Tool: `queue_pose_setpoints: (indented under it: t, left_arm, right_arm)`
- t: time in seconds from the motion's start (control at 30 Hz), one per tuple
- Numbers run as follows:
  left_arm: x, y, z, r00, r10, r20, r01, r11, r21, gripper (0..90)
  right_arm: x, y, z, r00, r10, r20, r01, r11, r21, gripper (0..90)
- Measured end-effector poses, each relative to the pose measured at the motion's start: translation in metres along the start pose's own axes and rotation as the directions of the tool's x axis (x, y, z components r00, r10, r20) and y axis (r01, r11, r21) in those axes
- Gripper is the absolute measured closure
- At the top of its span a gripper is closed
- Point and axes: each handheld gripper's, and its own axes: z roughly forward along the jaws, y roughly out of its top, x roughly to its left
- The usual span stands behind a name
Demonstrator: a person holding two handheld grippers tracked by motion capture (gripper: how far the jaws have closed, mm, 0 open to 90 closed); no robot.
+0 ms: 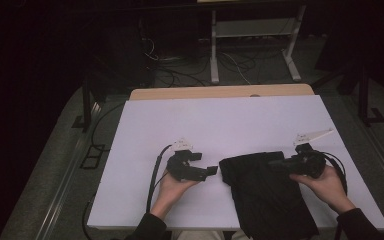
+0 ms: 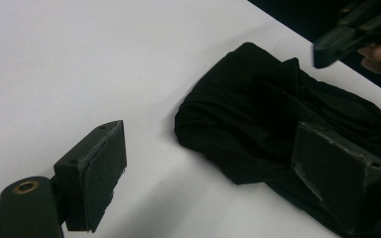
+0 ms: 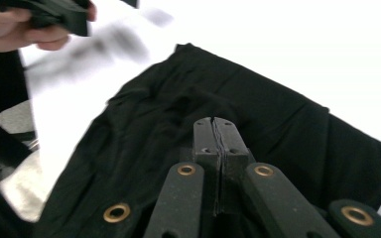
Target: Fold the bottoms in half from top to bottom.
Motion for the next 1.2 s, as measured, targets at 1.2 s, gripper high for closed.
queue_pose_setpoints:
  t: [1.2]
  left_arm:
    - [0.001, 0.0, 0.004, 1.0, 0.006, 0.0, -0.006, 1.0, -0.001, 14.0]
  right_arm:
    - [-0.03, 0.013, 0.056, 0.9996, -0.012, -0.024, 0.016, 0.988, 0.156, 88.9]
